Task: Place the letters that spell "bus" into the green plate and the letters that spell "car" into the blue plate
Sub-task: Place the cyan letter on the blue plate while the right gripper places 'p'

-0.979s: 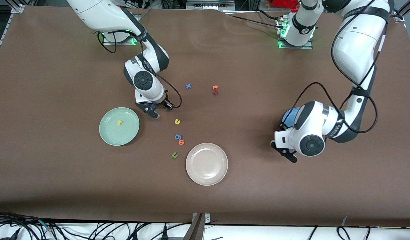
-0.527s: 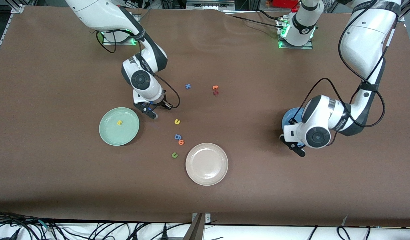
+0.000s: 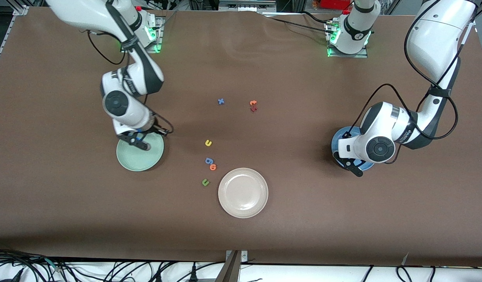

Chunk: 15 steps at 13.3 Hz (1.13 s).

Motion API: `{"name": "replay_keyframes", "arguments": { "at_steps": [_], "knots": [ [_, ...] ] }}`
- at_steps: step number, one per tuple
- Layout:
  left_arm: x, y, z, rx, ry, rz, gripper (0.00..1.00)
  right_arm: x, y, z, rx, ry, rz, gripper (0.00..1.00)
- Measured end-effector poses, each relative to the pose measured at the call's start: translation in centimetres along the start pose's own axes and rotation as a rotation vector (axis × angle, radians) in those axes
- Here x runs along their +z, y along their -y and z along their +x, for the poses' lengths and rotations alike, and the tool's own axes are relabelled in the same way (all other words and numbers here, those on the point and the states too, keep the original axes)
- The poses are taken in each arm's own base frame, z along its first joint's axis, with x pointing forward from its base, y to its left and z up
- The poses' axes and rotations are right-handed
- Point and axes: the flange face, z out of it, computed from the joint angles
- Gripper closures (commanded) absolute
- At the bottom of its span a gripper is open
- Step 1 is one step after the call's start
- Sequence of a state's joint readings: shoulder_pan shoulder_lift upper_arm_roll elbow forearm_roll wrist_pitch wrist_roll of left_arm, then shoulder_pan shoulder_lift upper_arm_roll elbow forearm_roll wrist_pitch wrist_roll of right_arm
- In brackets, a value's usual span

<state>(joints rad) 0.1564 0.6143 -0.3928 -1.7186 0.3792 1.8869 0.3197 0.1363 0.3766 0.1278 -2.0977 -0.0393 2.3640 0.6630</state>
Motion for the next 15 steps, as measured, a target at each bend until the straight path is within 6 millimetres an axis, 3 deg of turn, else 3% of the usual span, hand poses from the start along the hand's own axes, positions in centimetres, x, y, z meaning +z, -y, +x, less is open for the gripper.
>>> {"name": "replay_keyframes", "arguments": {
  "at_steps": [1,2,4,5,7,8,9,10,15],
  "knots": [
    [-0.3,-0.2,0.1,0.004,-0.004,0.002,0.00,0.0,-1.9,1.4,-0.024,-0.003,-0.002,0.83],
    [-0.7,-0.5,0.2,0.008,-0.014,0.006,0.00,0.1,-3.5,2.6,-0.044,-0.004,-0.005,0.56],
    [-2.8,-1.3,0.5,0.010,-0.051,0.015,0.00,0.6,-5.7,4.4,-0.069,-0.001,-0.011,0.54],
    [-4.3,-1.5,0.6,-0.001,-0.082,0.004,0.00,1.0,-6.1,4.8,-0.072,0.002,-0.012,0.53],
    [-7.7,-1.6,0.4,-0.026,-0.142,-0.023,0.00,1.3,-5.8,4.9,-0.075,0.006,-0.011,0.40],
    [-9.5,-1.5,0.2,-0.035,-0.156,-0.025,0.00,1.4,-5.5,4.8,-0.071,0.009,-0.008,0.29],
    [-11.1,-1.3,-0.1,-0.042,-0.162,-0.022,0.00,1.4,-5.1,4.5,-0.061,0.012,0.000,0.09],
    [-12.8,-0.9,-0.5,-0.051,-0.167,-0.017,0.00,1.3,-4.3,4.1,-0.042,0.016,0.011,0.00],
    [-20.5,-0.1,-2.9,-0.110,-0.169,-0.010,0.00,0.1,4.2,-0.4,0.085,-0.021,0.069,0.01]
  ]
}}
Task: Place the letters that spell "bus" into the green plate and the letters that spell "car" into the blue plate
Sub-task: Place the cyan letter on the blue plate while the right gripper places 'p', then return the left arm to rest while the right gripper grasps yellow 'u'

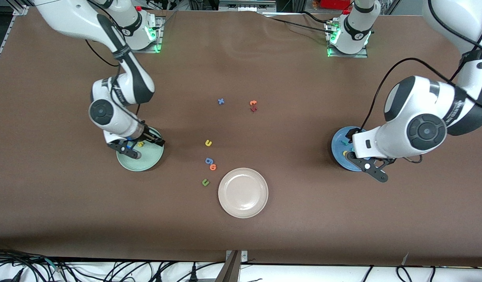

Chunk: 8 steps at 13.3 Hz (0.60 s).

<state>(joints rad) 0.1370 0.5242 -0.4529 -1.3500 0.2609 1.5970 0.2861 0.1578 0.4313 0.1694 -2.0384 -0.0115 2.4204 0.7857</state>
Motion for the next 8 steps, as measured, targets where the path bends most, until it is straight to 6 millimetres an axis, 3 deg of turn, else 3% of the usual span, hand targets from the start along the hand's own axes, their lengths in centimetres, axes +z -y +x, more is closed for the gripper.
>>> {"name": "replay_keyframes", "arguments": {
  "at_steps": [3,6,8],
  "knots": [
    [-2.4,-0.6,-0.2,-0.017,-0.008,0.030,0.00,0.5,5.9,-3.8,0.065,-0.029,0.045,0.01],
    [-4.7,1.3,-1.9,-0.094,-0.023,0.112,0.00,2.4,10.1,-6.5,0.134,-0.033,0.078,0.01],
    [-7.3,2.6,-3.1,-0.146,-0.109,0.132,0.00,3.2,12.0,-7.4,0.164,-0.035,0.100,0.01]
  ]
}}
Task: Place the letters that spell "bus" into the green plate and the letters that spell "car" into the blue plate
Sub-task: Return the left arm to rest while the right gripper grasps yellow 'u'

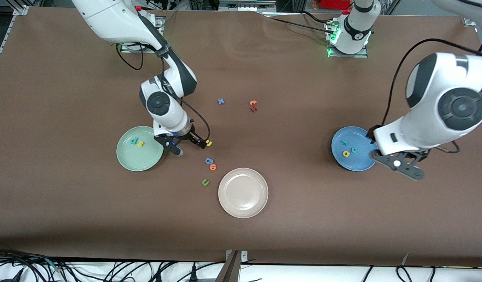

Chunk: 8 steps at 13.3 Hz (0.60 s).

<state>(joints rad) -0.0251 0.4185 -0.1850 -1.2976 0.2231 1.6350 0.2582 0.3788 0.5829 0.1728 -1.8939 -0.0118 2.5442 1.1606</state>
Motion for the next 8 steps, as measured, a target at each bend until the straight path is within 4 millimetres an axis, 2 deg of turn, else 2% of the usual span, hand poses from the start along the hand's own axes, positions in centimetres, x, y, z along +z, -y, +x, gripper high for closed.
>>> {"name": "replay_keyframes", "arguments": {
  "at_steps": [2,5,8],
  "knots": [
    [-2.3,0.7,-1.3,-0.131,-0.067,-0.097,0.00,0.7,1.1,-0.6,0.017,-0.001,0.016,0.01],
    [-3.6,2.0,-4.6,-0.263,-0.080,-0.184,0.00,2.1,1.6,-0.8,0.028,-0.005,0.040,0.01],
    [-4.7,0.5,-7.1,-0.272,-0.106,-0.169,0.00,3.2,2.1,-0.5,0.040,-0.006,0.053,0.01]
  ]
}}
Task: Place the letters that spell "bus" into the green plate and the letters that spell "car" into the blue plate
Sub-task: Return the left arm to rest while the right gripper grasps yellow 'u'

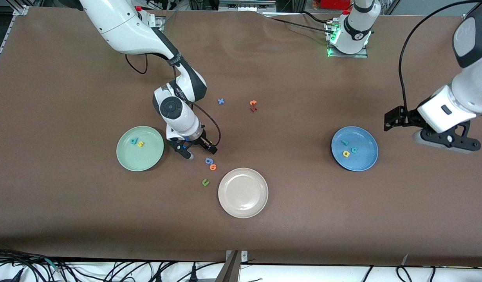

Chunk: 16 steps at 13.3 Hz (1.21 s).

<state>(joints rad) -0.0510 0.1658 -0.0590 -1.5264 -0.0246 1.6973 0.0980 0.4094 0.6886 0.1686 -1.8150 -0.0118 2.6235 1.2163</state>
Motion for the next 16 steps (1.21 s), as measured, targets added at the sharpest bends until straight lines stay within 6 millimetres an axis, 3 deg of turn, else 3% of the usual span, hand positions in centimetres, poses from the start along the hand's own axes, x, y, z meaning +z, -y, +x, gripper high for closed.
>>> {"name": "replay_keyframes", "arguments": {
  "at_steps": [2,5,6,9,11,14,16],
  "knots": [
    [-1.0,-1.4,-1.7,0.016,-0.008,0.022,0.00,0.3,0.7,-0.3,0.004,0.001,0.007,0.01],
    [-2.0,-1.3,-2.8,0.007,-0.014,0.028,0.00,0.7,1.1,-0.5,0.007,0.003,0.009,0.01],
    [-2.2,-1.1,-3.1,0.003,-0.008,0.028,0.00,0.8,1.0,-0.5,0.009,0.003,0.007,0.05],
    [-4.4,0.0,-4.5,-0.019,-0.029,0.029,0.00,1.0,0.9,-0.5,0.015,0.005,0.002,0.41],
    [-5.6,0.0,-5.2,-0.023,-0.044,0.031,0.00,1.2,0.8,-0.6,0.016,0.007,-0.002,0.48],
    [-5.5,0.3,-5.5,-0.034,-0.036,0.031,0.00,1.0,1.1,-0.6,0.017,0.003,0.013,0.51],
    [-5.3,1.3,-5.7,-0.053,-0.024,0.030,0.00,1.0,1.2,-0.8,0.016,0.002,0.016,0.66]
  ]
}}
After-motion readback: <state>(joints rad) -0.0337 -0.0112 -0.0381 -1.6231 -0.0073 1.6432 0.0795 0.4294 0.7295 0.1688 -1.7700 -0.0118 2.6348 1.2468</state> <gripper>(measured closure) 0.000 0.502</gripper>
